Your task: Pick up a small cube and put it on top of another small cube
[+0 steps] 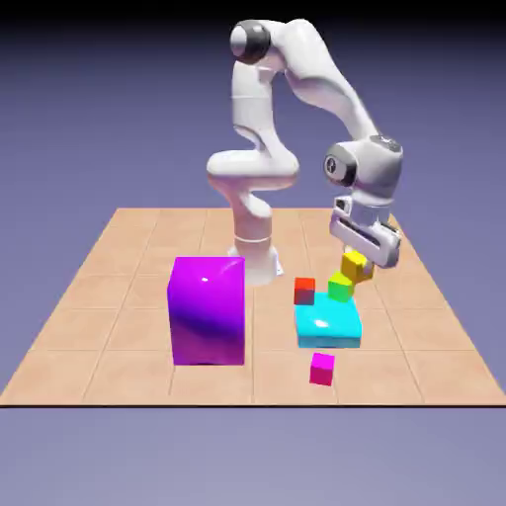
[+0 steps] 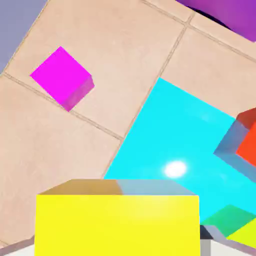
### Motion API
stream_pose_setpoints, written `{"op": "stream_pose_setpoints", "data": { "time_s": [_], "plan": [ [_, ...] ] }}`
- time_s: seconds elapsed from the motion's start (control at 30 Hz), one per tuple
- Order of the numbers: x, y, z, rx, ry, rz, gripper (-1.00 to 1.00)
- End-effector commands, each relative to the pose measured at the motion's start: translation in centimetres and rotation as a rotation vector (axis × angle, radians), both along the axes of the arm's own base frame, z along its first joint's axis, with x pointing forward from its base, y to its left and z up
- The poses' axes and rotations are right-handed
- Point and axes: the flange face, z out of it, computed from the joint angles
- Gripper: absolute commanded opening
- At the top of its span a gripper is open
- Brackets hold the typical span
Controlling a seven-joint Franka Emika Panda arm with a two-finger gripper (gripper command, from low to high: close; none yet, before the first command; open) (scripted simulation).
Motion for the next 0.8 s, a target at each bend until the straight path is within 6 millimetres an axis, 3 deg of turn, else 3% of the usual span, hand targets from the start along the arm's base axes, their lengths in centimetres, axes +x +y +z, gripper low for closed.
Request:
{"op": "stream_pose_setpoints", "data": {
  "time_s": [0.0,0.37,0.43,0.7,0.73,0.77],
  "plan": [
    [-0.6,-0.6,0.1,-0.001,0.000,-0.031,-1.00],
    [-6.8,-7.9,-0.6,0.021,-0.033,-0.394,-1.00],
    [-7.2,-8.5,-0.7,0.026,-0.037,-0.420,-1.00],
    [-7.2,-9.0,-7.7,0.026,-0.037,-0.421,-1.00],
    [-7.2,-9.0,-7.7,0.026,-0.037,-0.421,1.00],
    [-7.2,-9.0,-7.7,0.026,-0.037,-0.421,1.00]
  ]
}}
